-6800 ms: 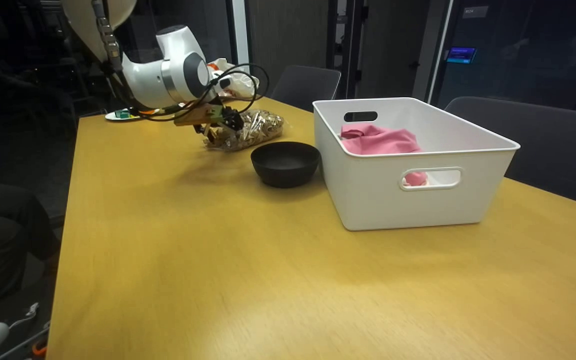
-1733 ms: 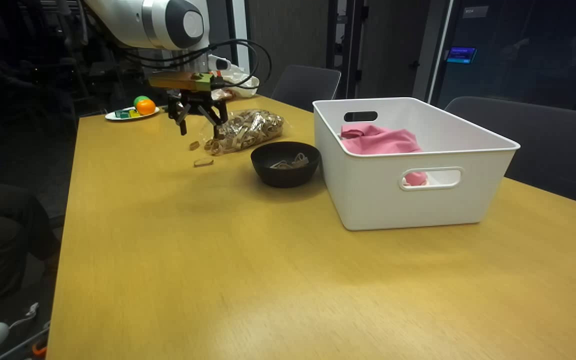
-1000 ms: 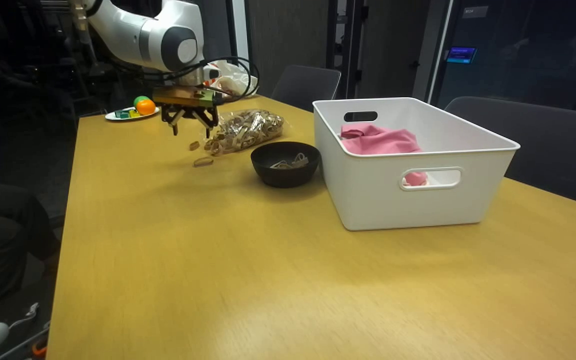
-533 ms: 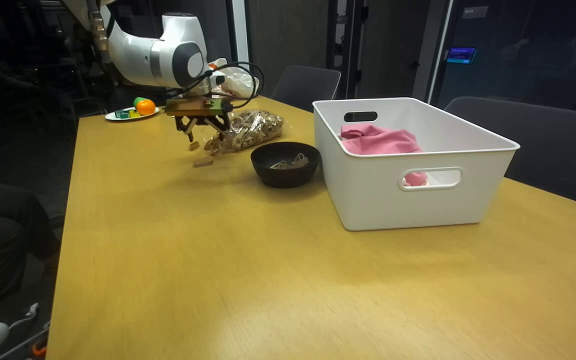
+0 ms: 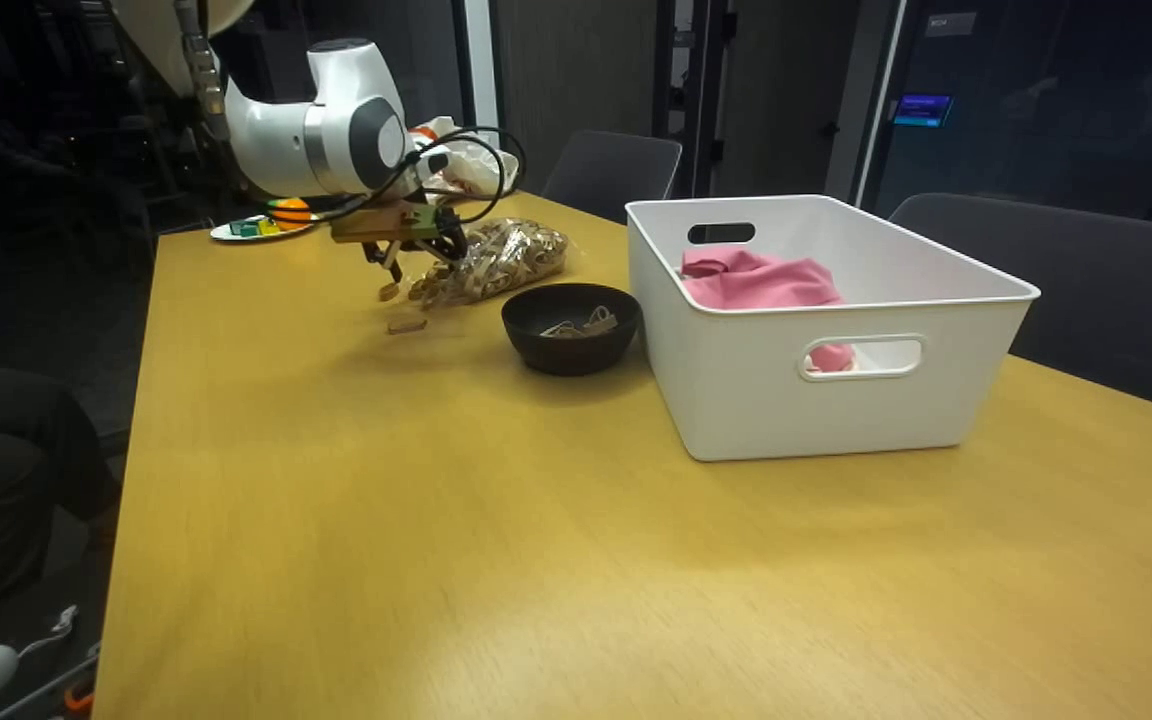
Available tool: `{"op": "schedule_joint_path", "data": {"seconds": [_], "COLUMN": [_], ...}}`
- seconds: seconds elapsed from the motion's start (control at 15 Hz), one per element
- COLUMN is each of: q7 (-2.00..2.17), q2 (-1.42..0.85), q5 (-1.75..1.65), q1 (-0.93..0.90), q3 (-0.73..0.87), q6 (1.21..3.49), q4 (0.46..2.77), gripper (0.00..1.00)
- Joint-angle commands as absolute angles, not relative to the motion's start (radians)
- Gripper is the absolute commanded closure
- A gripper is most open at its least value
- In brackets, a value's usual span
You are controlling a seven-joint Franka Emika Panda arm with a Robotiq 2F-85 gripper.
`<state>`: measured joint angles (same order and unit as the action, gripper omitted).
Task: Pick up rubber bands from the clear rubber band bag and put them in the black bowl two times
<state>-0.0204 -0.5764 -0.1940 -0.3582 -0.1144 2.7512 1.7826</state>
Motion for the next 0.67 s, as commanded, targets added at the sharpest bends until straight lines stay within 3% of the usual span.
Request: {"op": "schedule_joint_path", "data": {"seconds": [0.0,0.6], "q7": [0.125,0.279], "q2": [-0.578,-0.618], "q5": [-0.289,-0.374], "q1": [-0.451,-0.54], "q3": [-0.008,0.091], "q6": [2.832,2.813], "q4": [1.78,1.745], "gripper": [0.0,0.0]}}
